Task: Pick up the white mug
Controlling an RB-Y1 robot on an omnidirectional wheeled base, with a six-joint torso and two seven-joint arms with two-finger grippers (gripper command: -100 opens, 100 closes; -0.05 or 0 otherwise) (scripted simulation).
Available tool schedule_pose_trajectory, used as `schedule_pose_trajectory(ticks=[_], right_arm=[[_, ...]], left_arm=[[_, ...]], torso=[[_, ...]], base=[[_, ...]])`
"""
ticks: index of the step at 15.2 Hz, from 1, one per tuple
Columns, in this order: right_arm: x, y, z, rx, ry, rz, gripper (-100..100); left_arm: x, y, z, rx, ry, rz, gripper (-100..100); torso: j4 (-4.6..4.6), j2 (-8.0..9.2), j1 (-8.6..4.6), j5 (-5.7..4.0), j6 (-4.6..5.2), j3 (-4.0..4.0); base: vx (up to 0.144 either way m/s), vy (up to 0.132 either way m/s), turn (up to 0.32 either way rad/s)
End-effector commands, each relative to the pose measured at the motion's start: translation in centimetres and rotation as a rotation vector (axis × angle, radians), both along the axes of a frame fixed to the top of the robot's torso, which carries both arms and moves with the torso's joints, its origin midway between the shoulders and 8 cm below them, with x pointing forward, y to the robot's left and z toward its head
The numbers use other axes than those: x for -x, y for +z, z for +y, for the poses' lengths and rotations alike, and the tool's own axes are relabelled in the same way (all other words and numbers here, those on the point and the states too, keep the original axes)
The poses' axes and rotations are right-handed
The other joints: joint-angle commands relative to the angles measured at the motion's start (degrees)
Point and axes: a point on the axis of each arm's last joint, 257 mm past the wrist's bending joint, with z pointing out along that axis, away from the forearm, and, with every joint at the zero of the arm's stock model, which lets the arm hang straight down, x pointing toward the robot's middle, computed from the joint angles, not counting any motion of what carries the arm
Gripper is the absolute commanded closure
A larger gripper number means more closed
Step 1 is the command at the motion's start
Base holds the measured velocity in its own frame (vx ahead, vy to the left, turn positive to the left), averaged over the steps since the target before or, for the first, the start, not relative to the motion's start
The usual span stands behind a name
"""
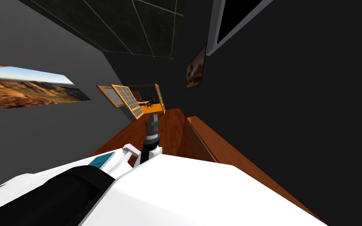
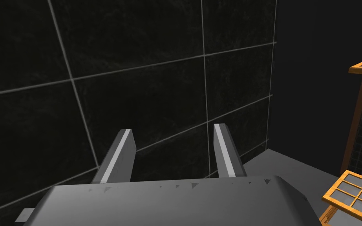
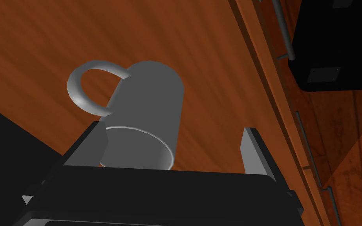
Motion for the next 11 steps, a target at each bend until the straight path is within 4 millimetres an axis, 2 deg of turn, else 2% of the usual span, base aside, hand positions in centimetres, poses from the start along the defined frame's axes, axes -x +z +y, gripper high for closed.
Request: schedule_pose_trajectory(ticks=[1,2,3,5,7,8,11], right_arm=[[2.5,0.0,0.3,-0.001,0.031,0.059,-100],[2.5,0.0,0.3,-0.001,0.031,0.059,-100],[3.2,-0.8,1.4,-0.021,0.044,0.076,-100],[3.1,-0.8,1.5,-0.024,0.045,0.074,-100],[3.1,-0.7,1.4,-0.019,0.043,0.074,-100],[3.1,-1.8,2.2,-0.021,0.036,0.073,-100],[3.1,-3.1,3.3,-0.022,0.027,0.073,-100]], left_arm=[[0.0,0.0,0.0,0.0,0.0,0.0,0],[0.0,0.0,0.0,0.0,0.0,0.0,0],[0.0,0.0,0.0,0.0,0.0,0.0,0],[0.0,0.0,0.0,0.0,0.0,0.0,0],[0.0,0.0,0.0,0.0,0.0,0.0,0],[0.0,0.0,0.0,0.0,0.0,0.0,0],[0.0,0.0,0.0,0.0,0.0,0.0,0]], torso=[[0.0,0.0,0.0,0.0,0.0,0.0],[-0.02,-0.1,-0.06,0.01,-0.02,-0.06],[-0.03,-0.12,-0.16,-0.04,0.01,-0.08],[-0.01,0.0,-0.29,-0.07,0.05,-0.02],[0.04,0.24,-0.18,-0.05,0.07,0.12],[0.06,0.33,-0.11,-0.03,0.08,0.18],[0.1,0.52,-0.25,-0.06,0.07,0.29]], base=[[0.149,-0.008,0.325],[0.137,-0.046,0.207],[0.117,-0.07,0.122],[0.069,-0.059,0.047],[0.014,-0.014,-0.004],[-0.003,-0.029,0.035],[-0.027,-0.063,0.066]])
